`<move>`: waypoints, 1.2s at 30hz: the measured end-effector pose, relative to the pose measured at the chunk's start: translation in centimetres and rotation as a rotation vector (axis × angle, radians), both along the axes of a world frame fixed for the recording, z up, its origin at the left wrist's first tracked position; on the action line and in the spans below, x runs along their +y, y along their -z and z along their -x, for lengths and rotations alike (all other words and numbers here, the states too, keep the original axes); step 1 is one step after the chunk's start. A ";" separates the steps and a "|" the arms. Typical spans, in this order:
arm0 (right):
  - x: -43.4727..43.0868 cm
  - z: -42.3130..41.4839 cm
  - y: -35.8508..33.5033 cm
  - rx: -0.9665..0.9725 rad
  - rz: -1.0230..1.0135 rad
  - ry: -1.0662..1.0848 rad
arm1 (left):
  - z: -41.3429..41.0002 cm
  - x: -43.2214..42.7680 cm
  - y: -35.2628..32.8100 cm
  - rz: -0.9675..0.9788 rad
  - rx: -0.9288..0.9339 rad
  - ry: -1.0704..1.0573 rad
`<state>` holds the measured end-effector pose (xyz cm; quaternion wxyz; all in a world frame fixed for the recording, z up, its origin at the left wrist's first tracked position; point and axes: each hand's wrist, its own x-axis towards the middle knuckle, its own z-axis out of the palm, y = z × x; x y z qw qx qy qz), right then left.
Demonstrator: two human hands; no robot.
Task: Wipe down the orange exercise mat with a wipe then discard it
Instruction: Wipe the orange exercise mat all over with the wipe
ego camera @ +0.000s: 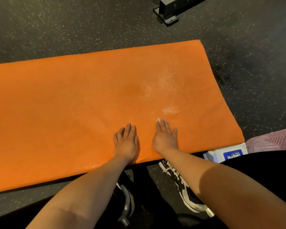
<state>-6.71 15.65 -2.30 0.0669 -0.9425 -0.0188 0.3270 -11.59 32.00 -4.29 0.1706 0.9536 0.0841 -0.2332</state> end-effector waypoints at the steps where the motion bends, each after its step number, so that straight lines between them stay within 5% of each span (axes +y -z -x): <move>1: 0.7 0.4 -0.1 0.017 -0.024 -0.004 | 0.0 0.0 0.0 0.005 -0.001 -0.003; 7: 3.4 2.3 0.0 0.039 -0.166 -0.331 | -0.1 0.4 0.0 0.084 -0.027 -0.056; 14: 1.6 -0.9 -0.3 0.028 -0.018 -0.050 | 0.5 -0.1 -0.8 0.056 -0.054 -0.155; 21: 2.1 3.9 -0.1 0.017 -0.204 -0.389 | 3.2 -1.4 -1.8 0.006 -0.073 -0.144; 28: 0.0 4.6 -1.2 -0.044 -0.014 0.039 | 4.3 -2.5 -2.3 -0.036 -0.010 -0.084; 34: 0.9 8.5 -1.4 -0.084 -0.195 -0.325 | 4.6 -1.8 -2.4 0.019 -0.004 -0.059; 36: -0.3 7.2 -1.2 -0.093 -0.129 -0.280 | 4.6 -1.6 -2.6 0.022 -0.008 -0.045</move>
